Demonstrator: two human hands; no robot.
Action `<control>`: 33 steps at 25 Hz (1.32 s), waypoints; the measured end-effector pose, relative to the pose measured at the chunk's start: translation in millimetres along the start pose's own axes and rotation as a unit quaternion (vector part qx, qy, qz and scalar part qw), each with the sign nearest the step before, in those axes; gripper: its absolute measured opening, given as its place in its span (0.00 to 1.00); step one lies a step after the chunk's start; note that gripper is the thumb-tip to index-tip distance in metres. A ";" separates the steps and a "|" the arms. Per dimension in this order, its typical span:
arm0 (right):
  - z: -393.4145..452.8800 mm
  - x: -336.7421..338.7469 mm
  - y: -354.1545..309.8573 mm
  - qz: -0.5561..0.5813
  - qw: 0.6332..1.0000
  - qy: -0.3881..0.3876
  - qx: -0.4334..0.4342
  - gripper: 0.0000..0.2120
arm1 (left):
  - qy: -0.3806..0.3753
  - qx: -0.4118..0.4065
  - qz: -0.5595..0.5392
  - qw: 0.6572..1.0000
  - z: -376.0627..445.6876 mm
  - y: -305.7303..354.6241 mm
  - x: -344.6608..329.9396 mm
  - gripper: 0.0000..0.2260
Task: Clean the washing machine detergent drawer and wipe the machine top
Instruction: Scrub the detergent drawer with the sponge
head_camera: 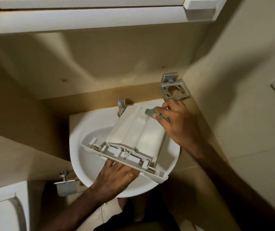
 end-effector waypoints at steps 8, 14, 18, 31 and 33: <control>-28.0 19.9 -74.3 0.070 0.971 -0.106 0.202 0.11 | 0.030 -0.071 0.009 0.997 15.8 -1.6 5.0 0.07; 22.6 21.1 -59.0 -0.113 0.979 -0.022 0.170 0.07 | 0.046 -0.138 -0.017 0.989 47.7 -11.3 12.7 0.07; 35.5 8.8 -69.1 -0.141 0.988 0.008 0.062 0.09 | 0.039 -0.182 -0.012 0.983 55.9 -9.9 9.4 0.07; -1.2 -27.3 -93.1 0.098 0.972 -0.131 0.168 0.12 | -0.013 -0.204 -0.058 0.977 37.3 -22.1 -7.1 0.09; 9.2 -25.1 -72.3 0.029 0.978 -0.111 0.174 0.12 | -0.018 -0.211 -0.061 0.975 33.7 -22.7 -5.0 0.10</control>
Point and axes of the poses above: each hand's wrist, its own z-axis towards the middle knuckle, its own x-axis out of the back of the hand, y = z × x, the point moved 5 cm from there along z, towards the middle knuckle, and after that the axes turned 9 degrees about y, right-handed, at the moved point
